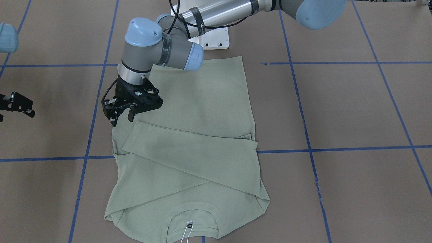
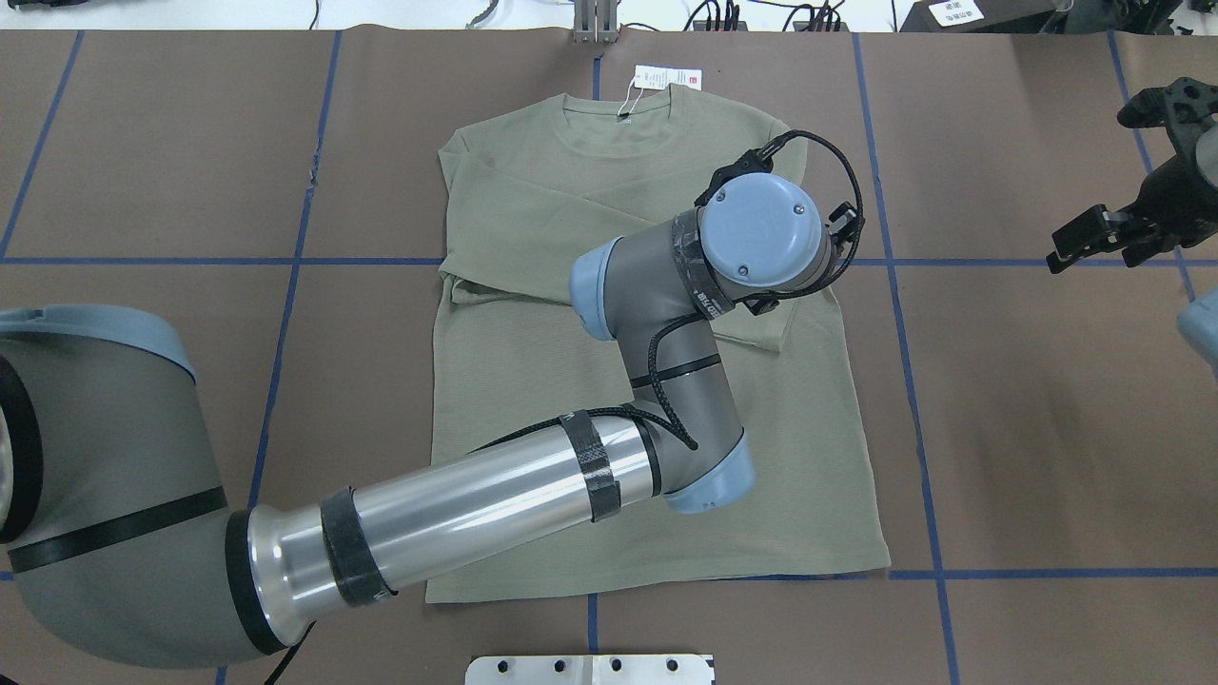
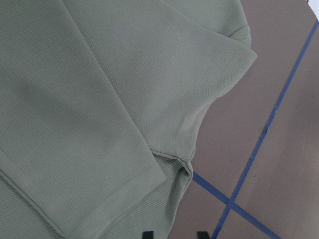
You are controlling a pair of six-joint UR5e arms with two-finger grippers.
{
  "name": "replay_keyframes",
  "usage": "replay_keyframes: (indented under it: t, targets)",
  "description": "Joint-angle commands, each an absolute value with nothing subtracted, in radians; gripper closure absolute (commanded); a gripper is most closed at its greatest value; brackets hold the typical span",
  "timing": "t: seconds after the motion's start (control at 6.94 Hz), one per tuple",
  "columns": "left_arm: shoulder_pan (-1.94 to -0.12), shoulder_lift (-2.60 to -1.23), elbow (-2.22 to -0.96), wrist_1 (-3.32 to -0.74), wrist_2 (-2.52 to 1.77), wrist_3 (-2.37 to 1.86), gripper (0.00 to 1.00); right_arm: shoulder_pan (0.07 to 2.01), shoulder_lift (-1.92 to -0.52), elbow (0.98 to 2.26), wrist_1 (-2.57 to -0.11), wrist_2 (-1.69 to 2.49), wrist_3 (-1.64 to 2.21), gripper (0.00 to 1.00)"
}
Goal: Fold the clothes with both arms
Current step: 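Lay the sleeve across the shirt body with the left gripper, then move both grippers to the shirt's side edges near the hem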
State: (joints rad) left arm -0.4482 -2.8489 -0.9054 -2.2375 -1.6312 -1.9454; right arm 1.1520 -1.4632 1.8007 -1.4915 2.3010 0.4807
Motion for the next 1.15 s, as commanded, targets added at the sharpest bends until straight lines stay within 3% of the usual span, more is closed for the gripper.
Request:
replay_keyframes:
  t: [0.0,0.29,0.72,1.01]
  targets:
    - [-0.463,-2.786,-0.989,-2.177,-1.631,-1.787,0.00,1.152,-1.457,1.813,-1.491,2.301,0.488,0.00]
    - [-0.492,-2.603,-1.259,-1.997,-1.705,-1.651,0.00,1.119,-1.465,1.871,-1.474,2.299,0.616,0.00]
    - [-0.512,-2.197,-1.873,-1.719,-1.733,-1.404,0.00,0.908,-1.553,1.942,-1.190,2.211,0.999,0.00]
    - [-0.515,-2.036,-2.024,-1.701,-1.735,-1.347,0.00,0.707,-1.606,2.026,-1.105,2.061,1.211,0.00]
